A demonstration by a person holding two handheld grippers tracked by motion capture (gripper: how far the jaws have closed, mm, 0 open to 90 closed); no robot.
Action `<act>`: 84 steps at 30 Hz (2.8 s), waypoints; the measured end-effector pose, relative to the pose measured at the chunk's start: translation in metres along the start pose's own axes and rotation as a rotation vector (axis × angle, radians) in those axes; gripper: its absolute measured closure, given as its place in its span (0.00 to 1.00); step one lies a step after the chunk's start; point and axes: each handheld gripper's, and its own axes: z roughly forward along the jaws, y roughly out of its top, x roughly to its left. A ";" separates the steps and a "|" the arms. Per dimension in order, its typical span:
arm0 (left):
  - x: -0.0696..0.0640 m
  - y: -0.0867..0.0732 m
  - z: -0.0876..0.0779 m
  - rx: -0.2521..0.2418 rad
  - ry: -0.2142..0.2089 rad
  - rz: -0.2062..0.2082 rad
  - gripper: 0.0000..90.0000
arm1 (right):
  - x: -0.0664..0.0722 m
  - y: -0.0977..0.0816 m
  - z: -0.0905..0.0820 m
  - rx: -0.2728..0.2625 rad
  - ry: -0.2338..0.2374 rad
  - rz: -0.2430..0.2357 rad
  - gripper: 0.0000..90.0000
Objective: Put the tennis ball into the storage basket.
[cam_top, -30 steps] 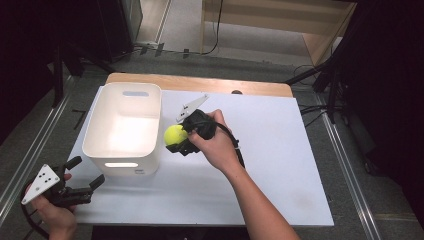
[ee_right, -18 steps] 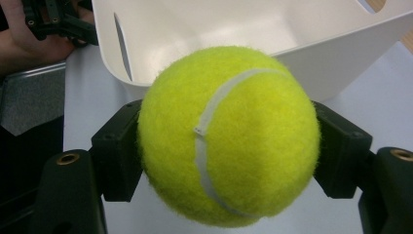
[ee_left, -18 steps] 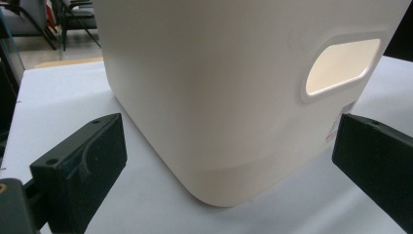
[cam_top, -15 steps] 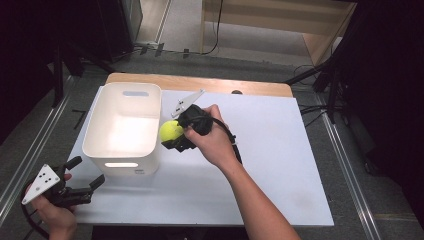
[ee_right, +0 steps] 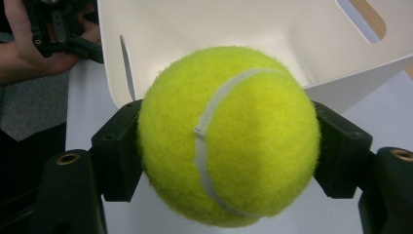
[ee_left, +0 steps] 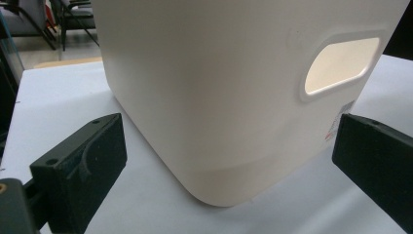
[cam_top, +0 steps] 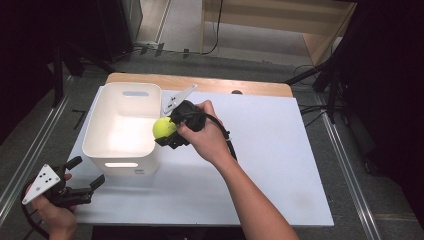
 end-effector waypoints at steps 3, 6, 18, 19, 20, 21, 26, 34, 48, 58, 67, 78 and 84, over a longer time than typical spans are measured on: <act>0.000 0.000 0.000 0.001 -0.002 0.002 0.00 | 0.000 0.004 0.002 -0.002 0.003 0.003 0.26; 0.000 0.000 0.000 0.001 -0.002 0.002 0.00 | 0.000 0.006 0.004 -0.004 0.008 -0.001 0.26; 0.000 0.000 0.000 0.001 -0.002 0.001 0.00 | 0.001 0.018 0.011 -0.013 0.019 -0.016 0.26; 0.000 0.000 0.000 0.001 -0.002 0.000 0.00 | 0.002 0.020 0.013 -0.013 0.021 -0.015 0.26; 0.000 0.000 0.000 0.003 -0.002 0.001 0.00 | 0.002 0.021 0.014 -0.016 0.022 -0.019 0.26; 0.000 0.000 0.000 0.003 -0.002 0.001 0.00 | 0.002 0.021 0.014 -0.016 0.022 -0.019 0.26; 0.000 0.000 0.000 0.001 -0.002 0.000 0.00 | 0.006 0.027 0.020 -0.009 0.028 -0.023 0.26; 0.000 0.000 0.000 0.001 -0.005 0.000 0.00 | 0.008 0.032 0.027 0.001 0.037 -0.031 0.26; 0.000 0.000 0.000 0.003 -0.006 0.000 0.00 | 0.010 0.036 0.048 0.043 0.049 -0.046 0.26; 0.000 0.000 0.000 0.001 -0.006 0.000 0.00 | 0.009 0.036 0.061 0.110 0.048 -0.058 0.26; 0.000 0.000 0.000 0.001 -0.007 -0.002 0.00 | 0.010 0.036 0.072 0.166 0.042 -0.086 0.26; 0.000 0.000 0.000 0.001 -0.008 0.000 0.00 | 0.011 0.035 0.057 0.100 0.048 -0.096 0.10; 0.000 0.000 0.001 0.000 -0.007 0.000 0.00 | 0.009 0.028 0.040 0.043 0.028 -0.085 0.00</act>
